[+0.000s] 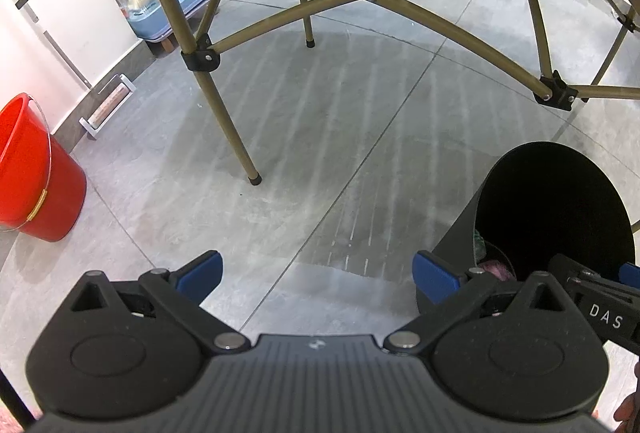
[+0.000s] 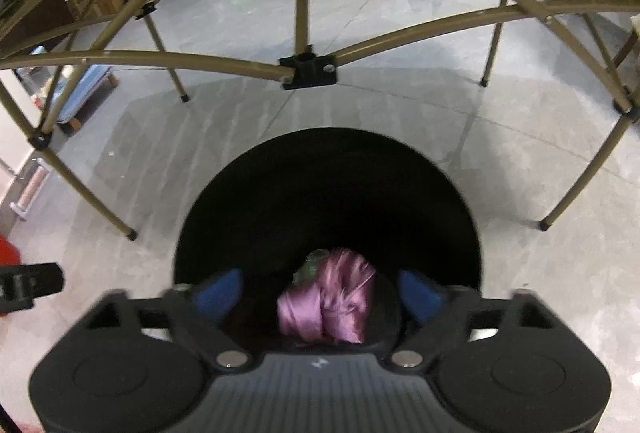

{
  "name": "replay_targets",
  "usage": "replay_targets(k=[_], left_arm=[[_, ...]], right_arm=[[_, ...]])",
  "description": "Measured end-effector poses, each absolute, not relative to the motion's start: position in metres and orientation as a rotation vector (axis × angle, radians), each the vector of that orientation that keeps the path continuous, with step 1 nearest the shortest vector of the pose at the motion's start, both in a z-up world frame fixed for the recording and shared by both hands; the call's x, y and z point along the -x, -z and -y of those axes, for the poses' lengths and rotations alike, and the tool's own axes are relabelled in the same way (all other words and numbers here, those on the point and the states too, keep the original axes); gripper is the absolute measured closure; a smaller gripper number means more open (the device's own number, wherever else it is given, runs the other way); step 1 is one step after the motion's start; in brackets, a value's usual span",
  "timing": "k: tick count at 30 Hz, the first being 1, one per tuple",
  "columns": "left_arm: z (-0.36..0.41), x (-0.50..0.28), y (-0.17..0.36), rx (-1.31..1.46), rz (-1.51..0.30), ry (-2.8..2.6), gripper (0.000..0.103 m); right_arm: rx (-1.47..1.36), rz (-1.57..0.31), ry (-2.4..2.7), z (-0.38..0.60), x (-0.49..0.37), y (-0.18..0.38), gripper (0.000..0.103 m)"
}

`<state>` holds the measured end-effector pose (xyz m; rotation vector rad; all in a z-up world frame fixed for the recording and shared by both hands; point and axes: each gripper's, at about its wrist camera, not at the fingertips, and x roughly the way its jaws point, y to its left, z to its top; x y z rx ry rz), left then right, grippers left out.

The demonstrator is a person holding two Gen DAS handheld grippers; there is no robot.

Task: Collect trash
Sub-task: 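Raise both open tools back toward the remaining items on the table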

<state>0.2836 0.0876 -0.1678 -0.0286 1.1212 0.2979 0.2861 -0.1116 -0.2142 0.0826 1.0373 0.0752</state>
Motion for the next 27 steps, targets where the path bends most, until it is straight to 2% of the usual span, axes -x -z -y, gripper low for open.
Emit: replay_targets(k=[15, 27], left_arm=[[-0.084, -0.282, 0.166, 0.043, -1.108, -0.281, 0.000], [-0.073, -0.272, 0.130, 0.080, -0.989, -0.250, 0.000]], right_arm=[[-0.091, -1.035, -0.057, 0.117, -0.286, 0.210, 0.007], [-0.102, -0.936, -0.066, 0.127, -0.275, 0.176, 0.007]])
